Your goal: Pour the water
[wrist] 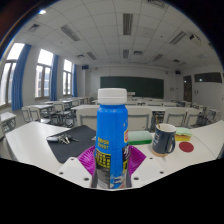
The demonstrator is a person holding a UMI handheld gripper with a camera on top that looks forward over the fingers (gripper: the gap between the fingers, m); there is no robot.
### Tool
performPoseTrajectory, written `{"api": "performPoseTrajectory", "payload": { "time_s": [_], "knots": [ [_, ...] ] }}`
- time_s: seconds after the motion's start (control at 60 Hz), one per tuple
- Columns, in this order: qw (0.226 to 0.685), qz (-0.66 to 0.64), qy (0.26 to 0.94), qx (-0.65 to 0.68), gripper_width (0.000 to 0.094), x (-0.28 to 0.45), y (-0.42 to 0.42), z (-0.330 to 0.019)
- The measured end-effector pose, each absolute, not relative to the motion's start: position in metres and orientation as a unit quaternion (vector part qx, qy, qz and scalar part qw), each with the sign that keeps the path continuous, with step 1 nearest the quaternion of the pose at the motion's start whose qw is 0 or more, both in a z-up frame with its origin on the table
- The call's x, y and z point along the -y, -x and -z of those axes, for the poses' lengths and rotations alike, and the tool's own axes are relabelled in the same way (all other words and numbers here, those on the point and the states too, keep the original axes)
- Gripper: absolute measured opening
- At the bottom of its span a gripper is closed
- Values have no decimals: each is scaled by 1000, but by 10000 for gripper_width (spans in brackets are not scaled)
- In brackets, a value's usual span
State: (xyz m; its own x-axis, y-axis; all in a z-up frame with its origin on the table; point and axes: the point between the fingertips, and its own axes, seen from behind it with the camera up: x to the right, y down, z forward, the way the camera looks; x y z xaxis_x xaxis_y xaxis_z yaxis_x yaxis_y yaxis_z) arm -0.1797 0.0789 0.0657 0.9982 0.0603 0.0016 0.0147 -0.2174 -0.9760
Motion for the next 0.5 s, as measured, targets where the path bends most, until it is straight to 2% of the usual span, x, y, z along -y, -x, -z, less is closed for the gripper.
{"api": "performPoseTrajectory", "payload": {
  "time_s": [0.117, 0.3, 0.5],
  "knots": [
    [616, -69, 785, -15, 381, -85, 179, -71],
    [592, -266, 744, -161, 381, -118, 171, -98],
    [506, -480, 640, -322, 380, -141, 178, -137]
  ]
}}
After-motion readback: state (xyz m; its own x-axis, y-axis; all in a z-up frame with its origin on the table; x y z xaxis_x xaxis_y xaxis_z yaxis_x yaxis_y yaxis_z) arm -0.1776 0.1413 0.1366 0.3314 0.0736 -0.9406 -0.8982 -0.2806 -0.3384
